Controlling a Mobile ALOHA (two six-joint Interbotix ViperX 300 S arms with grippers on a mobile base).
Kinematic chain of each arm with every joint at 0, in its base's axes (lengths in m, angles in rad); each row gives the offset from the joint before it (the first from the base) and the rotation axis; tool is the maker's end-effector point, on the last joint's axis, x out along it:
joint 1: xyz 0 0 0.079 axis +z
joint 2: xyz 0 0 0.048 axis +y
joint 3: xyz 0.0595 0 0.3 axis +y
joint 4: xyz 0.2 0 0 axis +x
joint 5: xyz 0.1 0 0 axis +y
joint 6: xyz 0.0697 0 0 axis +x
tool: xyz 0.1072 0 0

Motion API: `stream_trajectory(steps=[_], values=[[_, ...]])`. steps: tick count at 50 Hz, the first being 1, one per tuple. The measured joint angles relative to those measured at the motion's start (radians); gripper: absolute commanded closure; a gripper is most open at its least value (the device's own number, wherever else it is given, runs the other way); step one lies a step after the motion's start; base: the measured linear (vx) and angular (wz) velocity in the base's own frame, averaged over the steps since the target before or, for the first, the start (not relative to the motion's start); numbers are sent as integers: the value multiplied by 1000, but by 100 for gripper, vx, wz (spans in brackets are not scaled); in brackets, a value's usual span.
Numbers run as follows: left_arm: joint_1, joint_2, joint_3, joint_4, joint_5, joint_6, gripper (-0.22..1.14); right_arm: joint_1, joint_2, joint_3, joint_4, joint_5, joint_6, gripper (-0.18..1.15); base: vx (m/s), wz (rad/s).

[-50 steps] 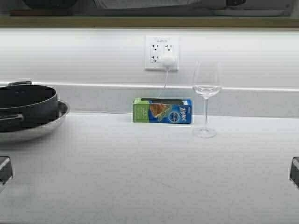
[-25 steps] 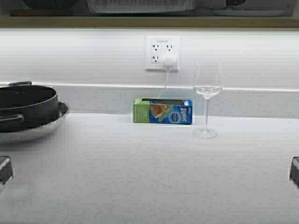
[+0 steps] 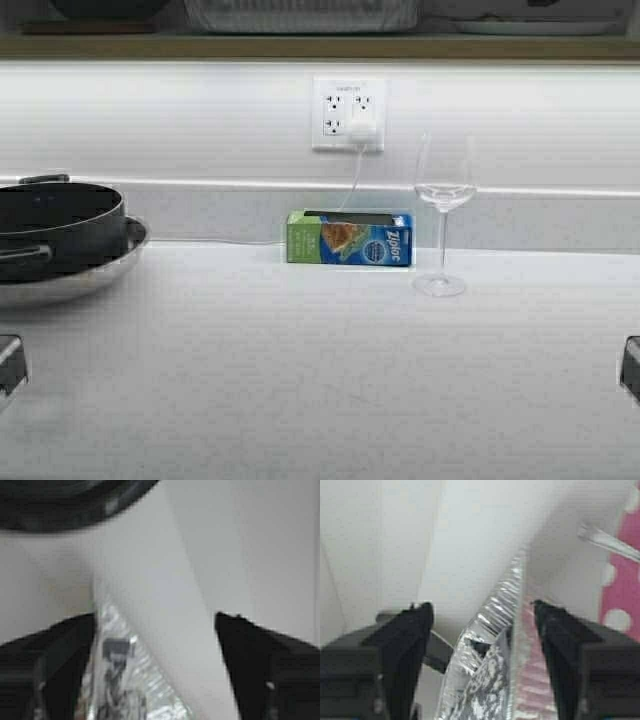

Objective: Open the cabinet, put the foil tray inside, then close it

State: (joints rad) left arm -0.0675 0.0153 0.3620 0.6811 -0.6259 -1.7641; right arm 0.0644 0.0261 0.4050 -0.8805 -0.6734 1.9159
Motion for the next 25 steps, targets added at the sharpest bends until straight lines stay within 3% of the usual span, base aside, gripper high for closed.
stream_trajectory(steps=[4, 5, 8, 11, 16, 25], values=[[-9, -31, 3, 2, 8, 94, 67, 6, -29, 11, 2, 29, -84, 61, 0, 0], [-14, -40, 6, 2, 17, 121, 81, 9, -38, 15, 5, 46, -109, 76, 0, 0], [-29, -71, 21, 2, 55, 207, 106, 20, -69, 35, 8, 110, -196, 101, 0, 0], [-49, -103, 43, 2, 106, 307, 103, 38, -110, 61, 12, 183, -296, 103, -1, 0], [-95, -156, 77, -3, 213, 494, 80, 94, -183, 100, 52, 327, -502, 85, -2, -1], [-179, -222, 112, -55, 393, 775, 88, 170, -272, 143, 204, 520, -868, 89, -7, -1]])
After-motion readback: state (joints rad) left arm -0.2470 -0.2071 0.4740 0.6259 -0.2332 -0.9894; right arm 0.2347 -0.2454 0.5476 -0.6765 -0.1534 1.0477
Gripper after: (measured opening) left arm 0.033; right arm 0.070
